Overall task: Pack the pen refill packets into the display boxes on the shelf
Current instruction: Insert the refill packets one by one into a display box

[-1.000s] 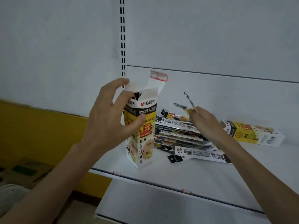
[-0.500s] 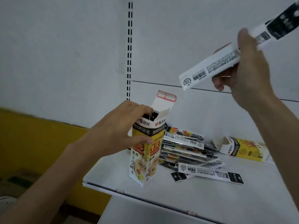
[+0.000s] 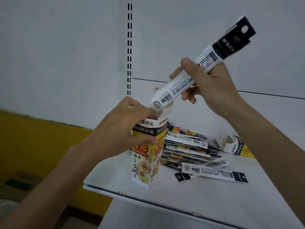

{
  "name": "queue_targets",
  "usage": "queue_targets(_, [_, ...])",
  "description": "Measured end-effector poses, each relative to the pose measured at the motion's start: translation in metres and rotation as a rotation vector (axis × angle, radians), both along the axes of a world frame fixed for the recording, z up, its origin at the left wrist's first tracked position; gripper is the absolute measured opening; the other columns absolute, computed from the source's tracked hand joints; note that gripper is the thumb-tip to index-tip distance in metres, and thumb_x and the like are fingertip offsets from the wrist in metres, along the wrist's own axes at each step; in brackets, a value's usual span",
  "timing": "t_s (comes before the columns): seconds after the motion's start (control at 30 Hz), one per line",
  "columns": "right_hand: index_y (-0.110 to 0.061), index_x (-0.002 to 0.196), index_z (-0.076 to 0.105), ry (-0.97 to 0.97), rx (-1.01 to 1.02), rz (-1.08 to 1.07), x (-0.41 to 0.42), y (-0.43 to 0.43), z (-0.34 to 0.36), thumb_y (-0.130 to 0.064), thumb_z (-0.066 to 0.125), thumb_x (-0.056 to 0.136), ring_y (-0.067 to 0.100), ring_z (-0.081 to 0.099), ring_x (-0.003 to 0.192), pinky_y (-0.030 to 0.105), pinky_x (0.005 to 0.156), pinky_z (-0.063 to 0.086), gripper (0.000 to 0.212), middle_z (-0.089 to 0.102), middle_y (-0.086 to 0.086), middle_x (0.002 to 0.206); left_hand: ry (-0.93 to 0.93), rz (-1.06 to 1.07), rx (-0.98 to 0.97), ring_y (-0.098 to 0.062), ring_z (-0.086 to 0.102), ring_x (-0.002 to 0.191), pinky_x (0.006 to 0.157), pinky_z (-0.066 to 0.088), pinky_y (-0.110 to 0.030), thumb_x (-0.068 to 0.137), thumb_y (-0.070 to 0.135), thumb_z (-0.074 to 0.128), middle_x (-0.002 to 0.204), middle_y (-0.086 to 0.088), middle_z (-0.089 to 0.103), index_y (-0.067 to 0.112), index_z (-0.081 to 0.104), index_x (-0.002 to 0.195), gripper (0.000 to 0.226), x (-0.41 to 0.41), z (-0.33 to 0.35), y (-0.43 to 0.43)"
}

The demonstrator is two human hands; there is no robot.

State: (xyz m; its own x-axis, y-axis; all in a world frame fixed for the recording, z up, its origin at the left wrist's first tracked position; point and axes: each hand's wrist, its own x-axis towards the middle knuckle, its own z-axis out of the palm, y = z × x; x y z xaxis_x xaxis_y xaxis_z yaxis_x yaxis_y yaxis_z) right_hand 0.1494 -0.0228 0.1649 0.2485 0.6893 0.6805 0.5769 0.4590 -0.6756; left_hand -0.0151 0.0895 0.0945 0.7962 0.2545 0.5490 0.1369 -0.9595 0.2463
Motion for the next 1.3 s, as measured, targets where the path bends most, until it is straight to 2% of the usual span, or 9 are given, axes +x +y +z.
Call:
queue_targets(0.1, [-0.013,0.071,0.069,-0.044,0.012,-0.029,-0.001,-0.001,0.002,-0.025,0.051,0.094,0.014,0.052,0.039,0.021,0.035,0.037,0.031,0.070,0.005,0.061,0.050,0.035,-0.076,-0.005,0.042,0.095,0.068,0.039,-0.008,0.054,0.059,0.054,0.106,0.013,0.032,0.057,0.034,0.093,0.043,0.000,0.001,-0.003])
queue_targets(0.23, [-0.012,0.076,0.072,-0.260,-0.223,-0.129,-0.004,0.007,-0.004,-0.027,0.055,0.092,0.004,0.053,0.041,0.013,0.041,0.039,0.027,0.069,-0.006,0.060,0.006,0.017,-0.047,0.000,0.043,0.089,0.072,0.044,-0.016,0.060,0.054,0.062,0.101,0.015,0.034,0.045,0.051,0.100,0.043,0.002,-0.001,-0.004])
queue_targets(0.37, [0.003,0.089,0.069,-0.412,-0.432,-0.187,-0.007,0.023,-0.015,-0.038,0.057,0.088,0.026,0.064,0.070,0.036,0.056,0.045,0.043,0.070,0.021,0.089,-0.048,-0.014,-0.072,0.009,0.040,0.090,0.073,0.044,-0.017,0.056,0.058,0.056,0.095,0.027,0.033,0.044,0.047,0.098,0.045,0.003,-0.002,-0.002])
queue_targets(0.47, [-0.003,0.084,0.069,-0.323,-0.352,-0.202,-0.007,0.022,-0.008,-0.039,0.065,0.080,0.024,0.062,0.068,0.039,0.062,0.049,0.037,0.070,0.018,0.085,-0.050,-0.021,-0.100,0.013,0.038,0.094,0.072,0.042,-0.012,0.055,0.058,0.057,0.097,0.028,0.033,0.045,0.045,0.097,0.046,0.002,-0.003,0.000])
queue_targets(0.6, [-0.014,0.061,0.058,-0.316,-0.357,-0.209,-0.006,0.028,-0.013,-0.032,0.073,0.076,0.000,0.048,0.047,0.020,0.047,0.038,0.027,0.057,-0.003,0.056,-0.081,-0.046,-0.073,0.011,0.034,0.095,0.077,0.038,-0.013,0.061,0.053,0.065,0.097,0.029,0.036,0.035,0.056,0.111,0.054,0.004,-0.007,0.004])
queue_targets(0.7, [-0.025,0.073,0.065,-0.344,-0.458,-0.150,-0.007,0.028,-0.022,-0.032,0.071,0.078,-0.003,0.054,0.057,0.014,0.054,0.039,0.010,0.063,-0.010,0.070,-0.126,-0.039,-0.017,0.004,0.030,0.096,0.077,0.033,-0.013,0.067,0.044,0.074,0.094,0.026,0.046,0.026,0.060,0.115,0.053,0.005,-0.008,0.008])
queue_targets(0.83, [0.002,0.089,0.067,-0.118,-0.212,-0.141,0.001,0.021,-0.004,-0.014,0.072,0.078,0.005,0.052,0.054,0.015,0.051,0.041,0.020,0.060,0.008,0.070,-0.130,-0.038,0.060,0.004,0.032,0.097,0.075,0.032,-0.013,0.064,0.058,0.063,0.099,0.021,0.049,0.024,0.061,0.110,0.056,0.007,-0.011,0.012])
queue_targets(1.0, [-0.004,0.085,0.072,-0.357,-0.450,-0.244,-0.008,0.032,-0.014,-0.021,0.077,0.072,0.030,0.065,0.079,0.040,0.070,0.050,0.022,0.070,0.020,0.086,-0.180,-0.032,0.102,0.003,0.033,0.097,0.074,0.031,-0.013,0.065,0.063,0.057,0.101,0.020,0.049,0.023,0.060,0.106,0.058,0.008,-0.016,0.014])
queue_targets(1.3, [-0.013,0.093,0.074,-0.458,-0.465,-0.252,-0.018,0.021,-0.001,-0.015,0.064,0.082,0.014,0.061,0.072,0.026,0.066,0.047,0.015,0.072,0.007,0.080,-0.253,0.014,0.131,-0.003,0.037,0.096,0.069,0.035,-0.015,0.068,0.061,0.050,0.098,0.015,0.045,0.017,0.061,0.106,0.059,0.010,-0.022,0.011])
